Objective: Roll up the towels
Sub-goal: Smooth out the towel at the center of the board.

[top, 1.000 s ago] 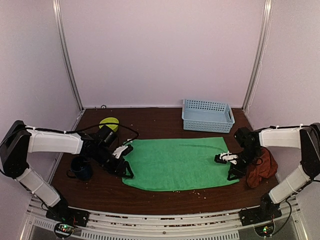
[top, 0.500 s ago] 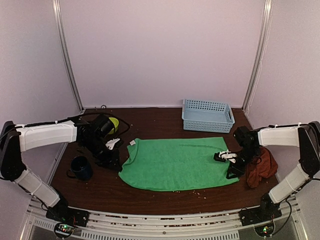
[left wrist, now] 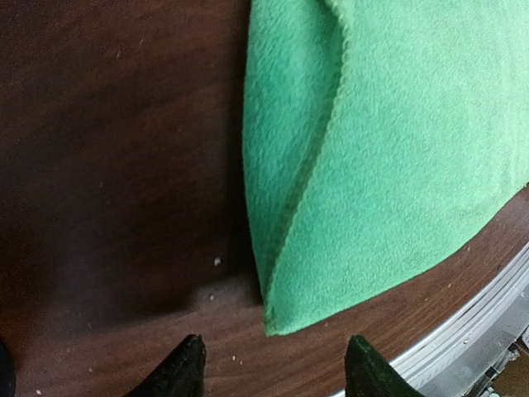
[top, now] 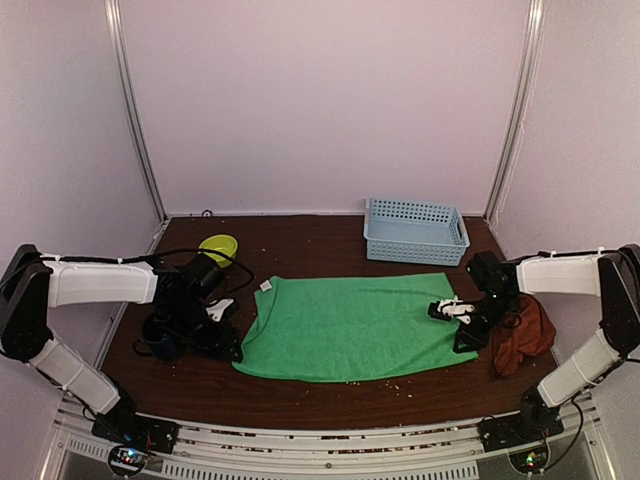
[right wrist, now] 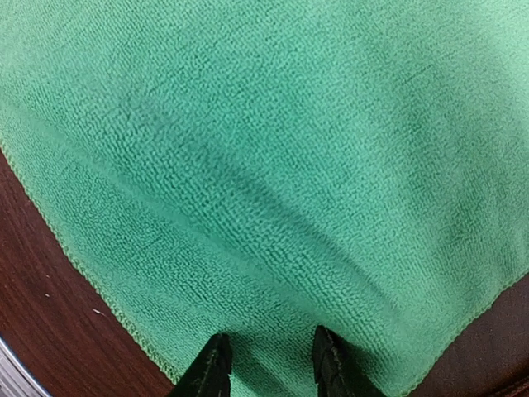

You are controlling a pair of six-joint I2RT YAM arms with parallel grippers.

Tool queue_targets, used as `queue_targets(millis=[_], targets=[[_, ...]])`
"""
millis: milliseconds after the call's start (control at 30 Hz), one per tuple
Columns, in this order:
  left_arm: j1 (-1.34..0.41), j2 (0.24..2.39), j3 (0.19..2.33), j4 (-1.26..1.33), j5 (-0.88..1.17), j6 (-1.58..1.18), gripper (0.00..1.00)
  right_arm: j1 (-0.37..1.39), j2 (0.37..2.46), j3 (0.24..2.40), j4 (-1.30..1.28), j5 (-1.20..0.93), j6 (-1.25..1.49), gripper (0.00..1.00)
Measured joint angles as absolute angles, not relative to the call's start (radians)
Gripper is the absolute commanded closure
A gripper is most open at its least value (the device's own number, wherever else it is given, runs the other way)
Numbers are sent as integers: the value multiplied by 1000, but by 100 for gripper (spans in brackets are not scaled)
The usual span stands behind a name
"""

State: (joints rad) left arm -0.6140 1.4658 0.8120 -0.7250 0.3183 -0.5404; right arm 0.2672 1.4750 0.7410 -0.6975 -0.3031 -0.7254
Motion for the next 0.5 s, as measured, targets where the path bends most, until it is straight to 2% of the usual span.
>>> queue_targets(millis=[200, 300, 367, 433, 500], targets=[[-624, 1525, 805, -583, 409, -490, 41, 264, 1429, 702, -683, -232, -724, 59], [-633, 1529, 778, -497, 480, -474, 49, 262, 1431, 705, -687, -225, -719, 58], [-639, 1553, 772, -469, 533, -467, 62, 262, 1444, 720, -706, -229, -719, 57], [-651, 1595, 775, -457, 578, -460, 88, 262, 1452, 735, -728, -233, -719, 55], [-675, 1612, 777, -483, 593, -447, 100, 261, 1451, 744, -762, -239, -726, 55]])
